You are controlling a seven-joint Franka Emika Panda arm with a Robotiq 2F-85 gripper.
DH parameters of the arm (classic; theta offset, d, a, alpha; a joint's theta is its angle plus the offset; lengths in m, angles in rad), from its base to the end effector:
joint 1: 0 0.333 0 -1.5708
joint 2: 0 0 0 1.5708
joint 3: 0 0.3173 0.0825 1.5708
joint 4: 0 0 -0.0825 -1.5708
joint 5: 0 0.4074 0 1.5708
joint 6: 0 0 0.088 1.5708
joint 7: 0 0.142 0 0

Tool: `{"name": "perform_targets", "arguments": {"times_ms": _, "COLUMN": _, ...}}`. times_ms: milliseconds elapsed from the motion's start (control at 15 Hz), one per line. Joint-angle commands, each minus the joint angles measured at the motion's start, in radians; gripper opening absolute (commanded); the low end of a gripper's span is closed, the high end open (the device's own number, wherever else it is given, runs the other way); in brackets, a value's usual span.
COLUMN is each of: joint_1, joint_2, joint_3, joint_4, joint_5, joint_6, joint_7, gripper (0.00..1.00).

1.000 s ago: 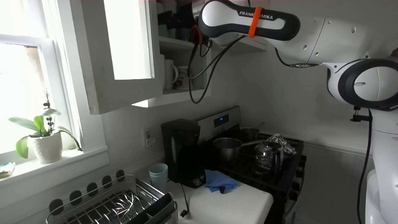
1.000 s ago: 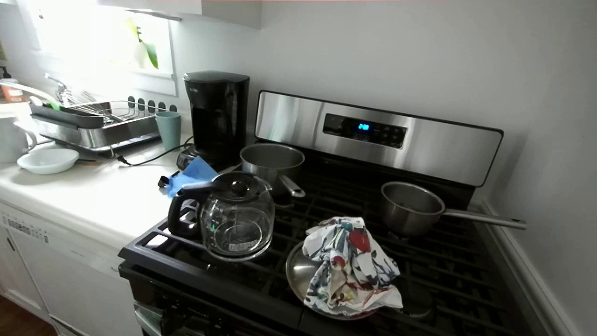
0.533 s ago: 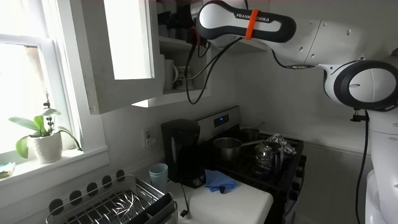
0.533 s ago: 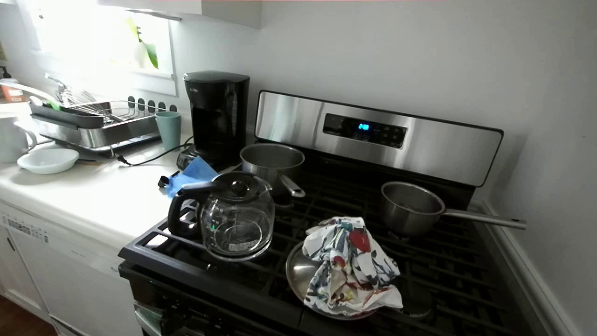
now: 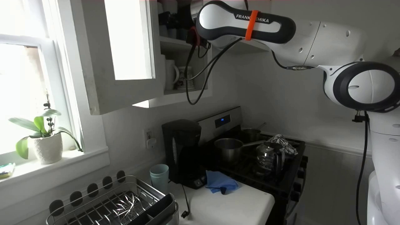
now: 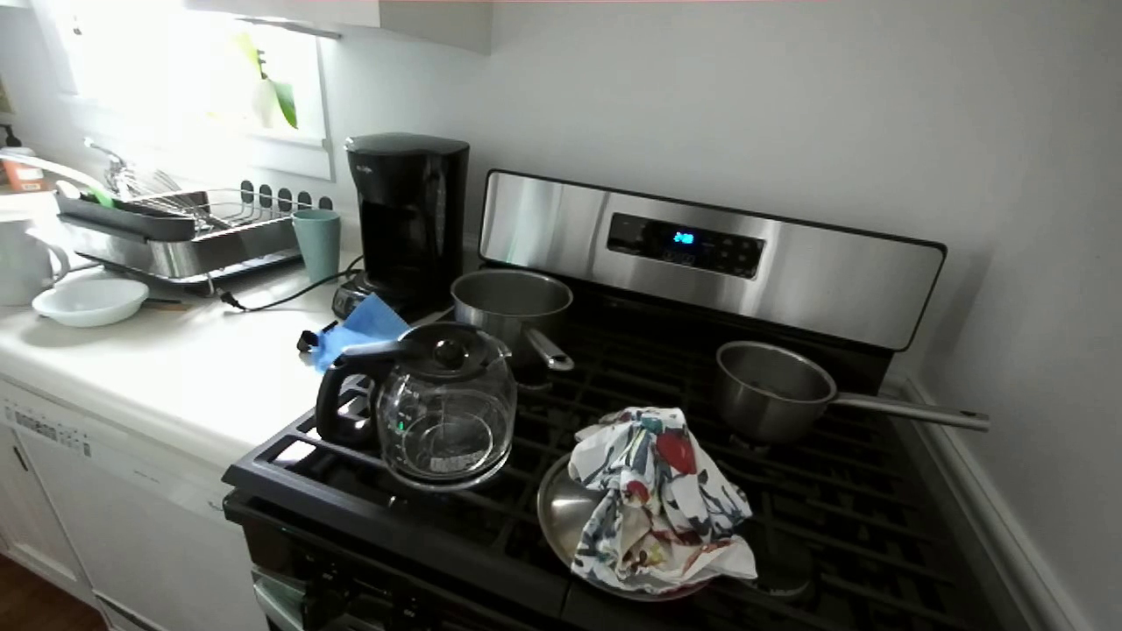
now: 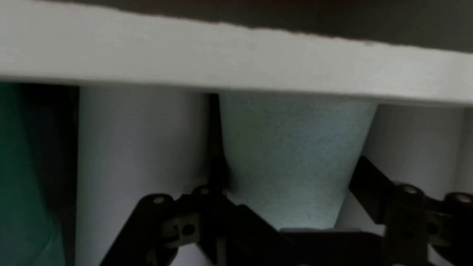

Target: Move the cup from the top shelf to the bottom shelf

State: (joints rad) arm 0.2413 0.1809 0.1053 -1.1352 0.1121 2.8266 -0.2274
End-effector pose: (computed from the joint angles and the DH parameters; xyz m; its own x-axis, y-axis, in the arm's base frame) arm 0.6246 0.2084 0.8923 0.0154 0.1135 0.9934 0.3750 -0.9217 0.0995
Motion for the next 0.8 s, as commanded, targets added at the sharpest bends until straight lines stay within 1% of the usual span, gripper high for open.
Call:
{"name": "perform_targets", "arguments": {"times_ms": 0, "joint_1": 0.011, "joint_2": 0.014, "joint_3": -0.006, "joint_4": 0.041, "joint_5": -0.020, "joint_6": -0.004, "joint_7": 0.026, "gripper": 0.59}}
{"name": "perform_targets", "arguments": {"times_ms": 333, "joint_1": 0.017, "joint_2": -0.014, "joint_3": -0.013, "joint_4": 0.039, "joint_5": -0.048, "joint_6": -0.048, "joint_7": 0.045, "gripper": 0.59}}
{"name": "perform_targets", "arguments": {"times_ms": 733, "joint_1": 0.030, "joint_2": -0.049, "joint_3": -0.013, "joint_4": 0.025, "joint_5": -0.103, "joint_6": -0.114, "joint_7": 0.111, "gripper": 0.59}}
